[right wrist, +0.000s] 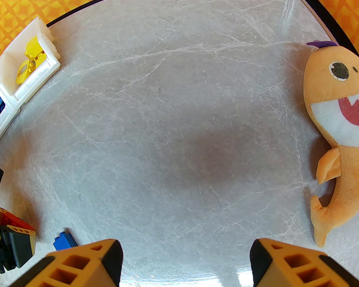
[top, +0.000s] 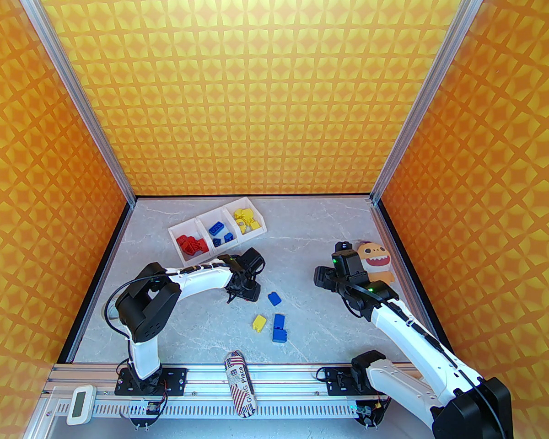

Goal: Sort the legos into containers by color

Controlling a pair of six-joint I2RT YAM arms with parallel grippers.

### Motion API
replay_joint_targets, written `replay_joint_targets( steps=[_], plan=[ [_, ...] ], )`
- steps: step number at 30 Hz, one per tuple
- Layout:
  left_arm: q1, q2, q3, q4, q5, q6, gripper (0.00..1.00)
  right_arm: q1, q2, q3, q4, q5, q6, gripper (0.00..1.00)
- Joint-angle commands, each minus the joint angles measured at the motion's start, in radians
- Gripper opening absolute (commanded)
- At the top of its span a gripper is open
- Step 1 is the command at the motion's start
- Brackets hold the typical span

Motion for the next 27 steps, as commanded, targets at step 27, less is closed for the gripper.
replay_joint_targets(
  steps=[27],
  plan=[
    [0.299, -0.086, 0.19, -0.135, -0.123, 0.14, 0.23, -0.005, -0.008, -0.021, 0.003, 0.001, 0.001, 0.75]
  ],
)
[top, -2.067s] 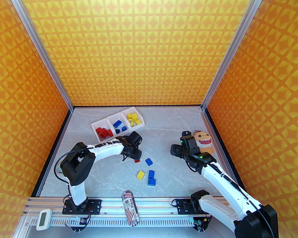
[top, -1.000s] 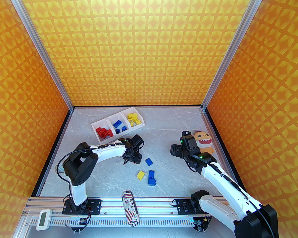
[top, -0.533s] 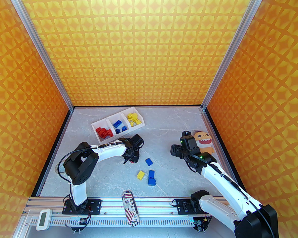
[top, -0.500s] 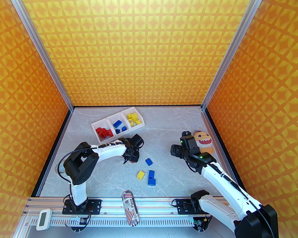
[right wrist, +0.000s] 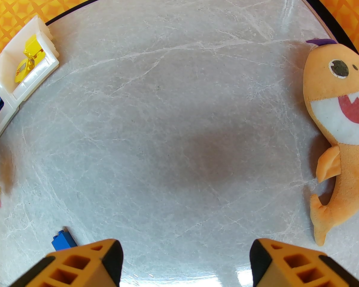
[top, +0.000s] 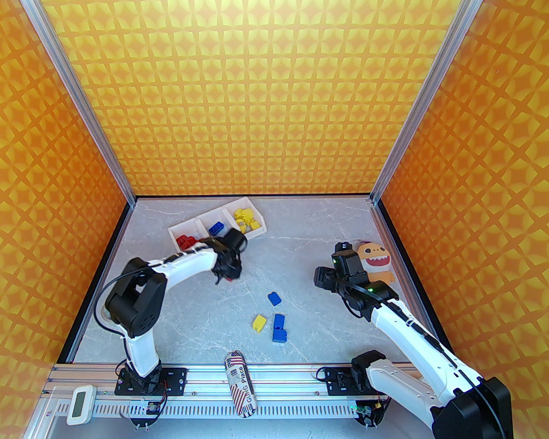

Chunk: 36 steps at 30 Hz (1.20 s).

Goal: Sort the legos into containers by color

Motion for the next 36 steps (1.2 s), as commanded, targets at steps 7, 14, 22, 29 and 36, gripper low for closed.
replay_joint_targets(
  steps=[7, 14, 22, 29, 36],
  plan=[
    [0.236, -0.056, 0.148, -0.034, -0.053, 0.08, 0.23, -0.004, -0.018, -0.017, -0.001, 0.001, -0.001, 0.75],
    [0.364, 0.002, 0.224, 0.033, -0.053, 0.108, 0.23, -0.004, -0.031, -0.023, -0.01, -0.006, -0.003, 0.75],
    [0.424, 0.133, 0.353, 0.017, -0.052, 0.118, 0.48, -0.004, -0.043, -0.031, -0.016, -0.023, 0.0, 0.74],
    [0.429, 0.123, 0.374, -0.003, -0.026, 0.098, 0.71, -0.004, -0.052, -0.032, -0.027, -0.025, -0.012, 0.74],
    [0.406, -0.045, 0.262, -0.016, 0.022, 0.091, 0.72, -0.005, -0.03, -0.031, -0.016, -0.066, -0.04, 0.74]
  ],
)
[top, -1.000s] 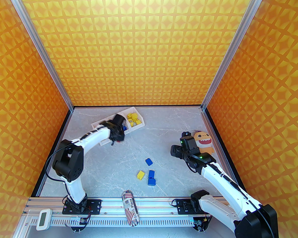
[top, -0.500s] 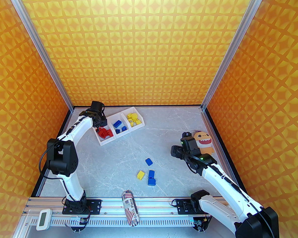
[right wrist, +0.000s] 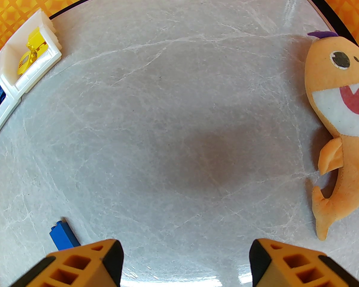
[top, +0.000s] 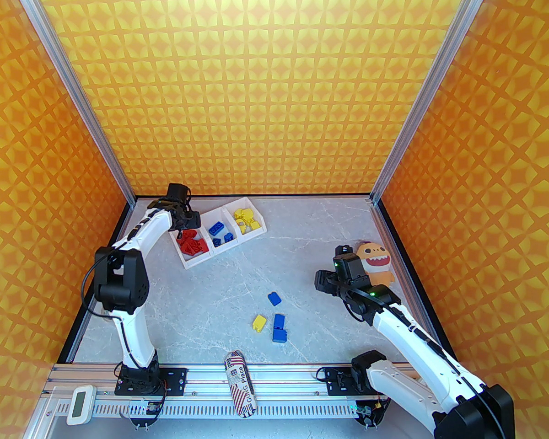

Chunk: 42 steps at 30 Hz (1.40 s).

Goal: Sort the legos into containers by color

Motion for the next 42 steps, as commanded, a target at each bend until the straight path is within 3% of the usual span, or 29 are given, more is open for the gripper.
replay_joint_targets(
  steps=[1, 11, 20, 29, 42],
  plan=[
    [-0.027, -0.137, -0.056, -0.022, 0.048, -0.008, 0.72, -0.004, 0.015, -0.008, 0.006, -0.049, -0.03, 0.74],
    [-0.217, -0.381, -0.294, -0.007, 0.051, 0.006, 0.74, 0.022, 0.078, -0.021, 0.087, -0.182, -0.036, 0.71],
    [-0.381, -0.538, -0.434, 0.032, 0.057, -0.005, 0.75, 0.185, 0.22, 0.008, 0.173, -0.174, -0.016, 0.67],
    [-0.4, -0.654, -0.639, 0.078, 0.096, -0.069, 0.75, 0.378, 0.475, 0.133, 0.218, -0.094, -0.032, 0.65],
    [-0.4, -0.706, -0.667, 0.057, 0.096, -0.07, 0.75, 0.476, 0.656, 0.209, 0.222, -0.05, -0.029, 0.6]
  ],
)
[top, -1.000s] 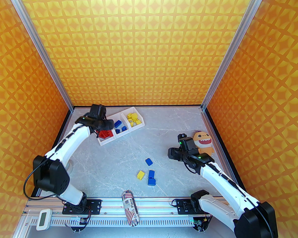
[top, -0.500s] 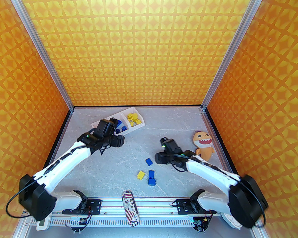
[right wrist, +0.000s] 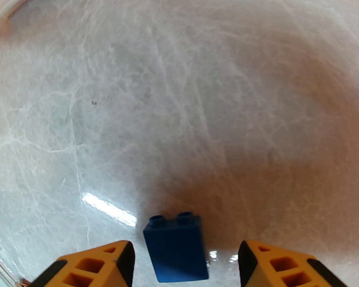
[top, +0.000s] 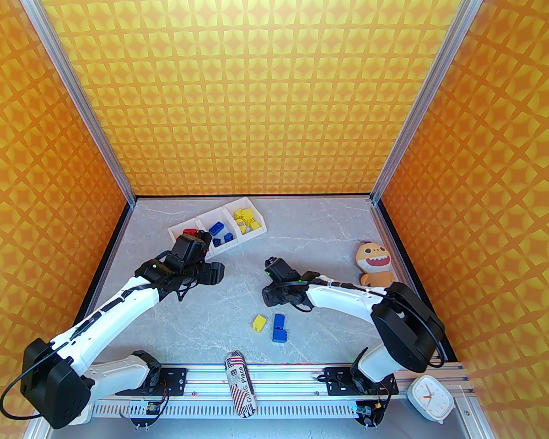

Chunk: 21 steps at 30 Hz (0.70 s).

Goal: Sort the legos into containers by color

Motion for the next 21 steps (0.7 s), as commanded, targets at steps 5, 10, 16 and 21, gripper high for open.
replay_joint_targets(
  steps=[5, 10, 16, 21],
  plan=[
    [-0.004, -0.013, -0.002, -0.004, 0.02, -0.017, 0.75, 0.014, 0.032, 0.012, 0.003, 0.05, -0.003, 0.52],
    [-0.005, -0.027, 0.008, -0.022, 0.02, -0.02, 0.76, 0.014, 0.051, 0.013, -0.008, 0.059, -0.007, 0.43],
    [-0.005, -0.041, 0.022, -0.047, 0.021, -0.024, 0.76, 0.014, 0.072, 0.021, -0.028, 0.071, -0.016, 0.4],
    [-0.004, -0.059, 0.033, -0.07, 0.015, -0.031, 0.76, 0.014, 0.07, 0.054, -0.036, 0.09, -0.035, 0.31]
  ],
)
